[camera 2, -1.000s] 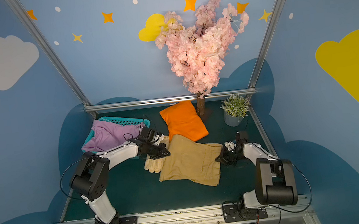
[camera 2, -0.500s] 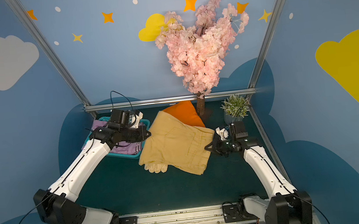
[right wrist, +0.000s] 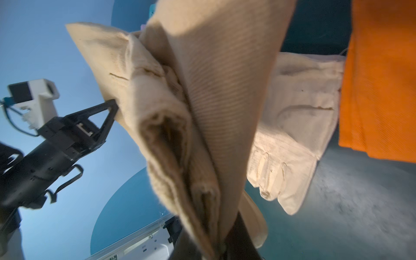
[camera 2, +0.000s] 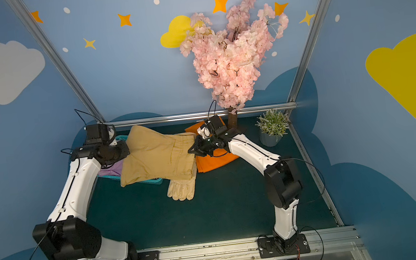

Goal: Put the folded long pants in the basket
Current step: Place the long pant in the basket.

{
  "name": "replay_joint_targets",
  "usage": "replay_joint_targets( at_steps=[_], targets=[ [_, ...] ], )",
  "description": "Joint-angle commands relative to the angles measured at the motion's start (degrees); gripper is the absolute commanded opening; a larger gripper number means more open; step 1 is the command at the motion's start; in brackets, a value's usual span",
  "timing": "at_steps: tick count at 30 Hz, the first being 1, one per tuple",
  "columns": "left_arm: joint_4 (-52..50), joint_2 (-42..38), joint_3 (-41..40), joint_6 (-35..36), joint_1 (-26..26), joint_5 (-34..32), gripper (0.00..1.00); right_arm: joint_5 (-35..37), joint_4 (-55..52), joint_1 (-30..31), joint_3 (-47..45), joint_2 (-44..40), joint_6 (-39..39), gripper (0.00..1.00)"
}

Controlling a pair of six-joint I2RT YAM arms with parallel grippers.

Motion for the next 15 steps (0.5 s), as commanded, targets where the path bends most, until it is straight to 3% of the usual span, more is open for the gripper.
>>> replay_joint_targets(
  at_steps=[1,10,15],
  targets=[
    [5.96,-2.02,1.85,2.05,2.26,-12.36,0.02,1.50,-4.59,1.80,10.50,7.46,2.26,0.00],
    [6.97,-2.34,5.53,6.50,3.04,-20.45,0.02,-2.13,-7.55,6.35,45.47,32.83,9.95,0.00],
    [7.17,-0.99,6.52,6.97,3.52,-21.33,0.02,-3.49,-2.10,9.11,51.08,40.89,17.26,0.00]
  ],
)
